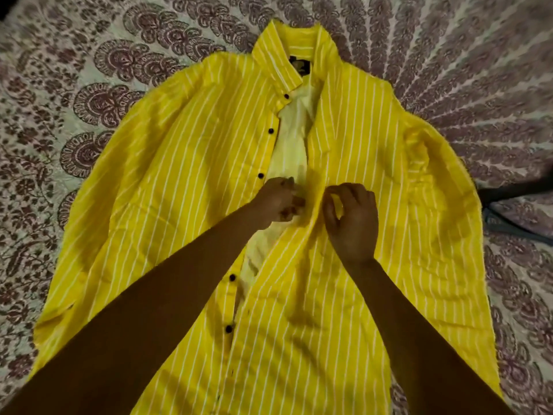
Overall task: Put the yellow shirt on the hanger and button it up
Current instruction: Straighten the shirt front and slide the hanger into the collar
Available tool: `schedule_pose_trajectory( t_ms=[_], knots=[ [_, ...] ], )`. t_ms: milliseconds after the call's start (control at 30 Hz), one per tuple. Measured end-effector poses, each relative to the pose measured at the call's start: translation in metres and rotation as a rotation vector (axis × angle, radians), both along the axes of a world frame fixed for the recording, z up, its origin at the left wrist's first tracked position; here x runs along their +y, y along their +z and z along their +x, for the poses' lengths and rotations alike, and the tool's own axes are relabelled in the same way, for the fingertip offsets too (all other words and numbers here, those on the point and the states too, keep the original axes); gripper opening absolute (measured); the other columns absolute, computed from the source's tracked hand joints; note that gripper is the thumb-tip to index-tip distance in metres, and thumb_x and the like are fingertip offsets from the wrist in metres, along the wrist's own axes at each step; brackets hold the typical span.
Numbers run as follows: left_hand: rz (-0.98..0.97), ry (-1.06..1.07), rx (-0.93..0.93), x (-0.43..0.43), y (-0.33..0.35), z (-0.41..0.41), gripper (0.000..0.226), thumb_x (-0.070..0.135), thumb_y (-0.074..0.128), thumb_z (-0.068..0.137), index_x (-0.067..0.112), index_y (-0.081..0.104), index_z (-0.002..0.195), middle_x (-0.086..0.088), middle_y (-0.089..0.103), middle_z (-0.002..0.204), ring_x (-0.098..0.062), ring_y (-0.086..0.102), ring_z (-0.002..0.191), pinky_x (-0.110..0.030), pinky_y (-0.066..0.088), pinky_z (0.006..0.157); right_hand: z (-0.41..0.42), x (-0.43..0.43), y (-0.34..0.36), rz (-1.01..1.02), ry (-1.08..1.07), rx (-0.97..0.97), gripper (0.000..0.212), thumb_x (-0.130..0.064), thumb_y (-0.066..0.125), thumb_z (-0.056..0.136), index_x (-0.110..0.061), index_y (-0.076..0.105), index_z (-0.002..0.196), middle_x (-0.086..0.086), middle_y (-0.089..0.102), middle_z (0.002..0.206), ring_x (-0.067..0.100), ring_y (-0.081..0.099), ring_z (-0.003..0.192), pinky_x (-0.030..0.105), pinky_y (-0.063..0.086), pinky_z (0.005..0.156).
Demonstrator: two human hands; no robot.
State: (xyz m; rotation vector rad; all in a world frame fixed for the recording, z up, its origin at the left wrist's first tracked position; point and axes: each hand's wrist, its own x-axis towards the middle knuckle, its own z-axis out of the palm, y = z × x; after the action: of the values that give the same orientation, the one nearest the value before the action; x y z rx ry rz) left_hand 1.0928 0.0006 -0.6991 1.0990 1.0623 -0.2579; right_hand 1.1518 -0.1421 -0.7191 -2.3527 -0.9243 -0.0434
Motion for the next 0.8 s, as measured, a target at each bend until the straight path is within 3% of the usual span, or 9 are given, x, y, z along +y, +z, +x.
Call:
schedule_pose_trajectory(
  t_ms=[67,167,333,433,467,533,600,667,800],
  knots=[
    [-0.070,-0.051,0.064,0.009,0.000,0.020,0.039,0.033,0.033,0.101,0.016,0.045,0.067,0.000,0.049,0.046,-0.004,0.040,0.028,-0.007,0.026,0.035,0.020,0.009,-0.003,0.015,-0.020,0.005,0.023,-0.021,0.049,0.085,-0.012,0.066,0.098,0.010,0.063,0.098,0.032,0.057,0.089,0.039,0.043,0.078],
    [0.039,-0.122,0.085,0.022,-0.004,0.041,0.036,0.036,0.047,0.095,0.015,0.048,0.066,-0.001,0.049,0.052,-0.008,0.044,0.041,-0.015,0.035,0.042,0.045,0.016,-0.007,0.025,-0.040,-0.013,0.025,-0.019,0.047,0.085,-0.011,0.066,0.099,0.010,0.063,0.101,0.030,0.056,0.092,0.038,0.043,0.080],
    [-0.237,0.247,-0.100,0.047,0.000,0.072,0.045,0.043,0.041,0.096,0.009,0.052,0.123,-0.007,0.064,0.107,-0.018,0.061,0.095,-0.030,0.049,0.068,0.086,0.021,-0.007,0.022,-0.063,-0.055,0.024,-0.016,0.049,0.085,-0.010,0.066,0.100,0.012,0.063,0.101,0.028,0.054,0.093,0.031,0.039,0.082],
    [0.050,0.304,-0.166,0.069,-0.007,0.089,0.035,0.025,0.066,0.084,0.007,0.057,0.111,-0.011,0.063,0.092,-0.020,0.060,0.078,-0.034,0.053,0.069,0.114,0.025,-0.003,-0.003,-0.082,-0.050,0.023,-0.013,0.052,0.083,-0.009,0.066,0.102,0.014,0.063,0.104,0.032,0.055,0.098,0.031,0.038,0.085],
    [0.173,0.307,-0.203,0.076,-0.006,0.091,0.022,0.012,0.068,0.081,0.011,0.056,0.100,-0.009,0.061,0.085,-0.016,0.058,0.070,-0.028,0.050,0.061,0.123,0.027,-0.002,-0.017,-0.079,-0.054,0.023,-0.012,0.053,0.083,-0.009,0.065,0.103,0.014,0.063,0.105,0.033,0.055,0.099,0.032,0.038,0.085],
    [0.375,0.239,-0.328,0.088,-0.006,0.097,0.029,-0.011,0.056,0.080,0.018,0.054,0.083,-0.001,0.058,0.082,-0.005,0.059,0.066,-0.020,0.045,0.056,0.140,0.030,0.000,-0.050,-0.075,-0.065,0.024,-0.011,0.054,0.083,-0.009,0.065,0.104,0.015,0.062,0.106,0.035,0.054,0.101,0.035,0.038,0.086],
    [0.587,0.052,-0.404,0.095,-0.008,0.100,0.037,-0.014,0.047,0.077,0.017,0.065,0.088,-0.002,0.065,0.097,-0.008,0.062,0.087,-0.022,0.049,0.075,0.155,0.033,0.001,-0.064,-0.100,-0.054,0.025,-0.011,0.053,0.083,-0.009,0.065,0.105,0.015,0.061,0.108,0.036,0.053,0.103,0.038,0.041,0.087],
    [0.844,-0.222,-0.388,0.100,-0.014,0.100,0.047,0.001,0.042,0.072,0.009,0.063,0.113,-0.011,0.059,0.125,-0.022,0.053,0.118,-0.028,0.039,0.100,0.168,0.035,0.000,-0.084,-0.117,-0.037,0.027,-0.012,0.051,0.083,-0.010,0.064,0.106,0.016,0.060,0.110,0.037,0.052,0.105,0.039,0.042,0.088],
    [0.994,-0.486,-0.434,0.101,-0.016,0.098,0.077,0.004,0.037,0.060,0.008,0.042,0.137,-0.010,0.035,0.147,-0.018,0.032,0.137,-0.044,0.019,0.114,0.196,0.038,-0.006,-0.169,-0.222,0.037,0.043,-0.028,0.041,0.082,-0.008,0.059,0.115,0.021,0.057,0.118,0.040,0.048,0.112,0.043,0.036,0.097]
  ],
)
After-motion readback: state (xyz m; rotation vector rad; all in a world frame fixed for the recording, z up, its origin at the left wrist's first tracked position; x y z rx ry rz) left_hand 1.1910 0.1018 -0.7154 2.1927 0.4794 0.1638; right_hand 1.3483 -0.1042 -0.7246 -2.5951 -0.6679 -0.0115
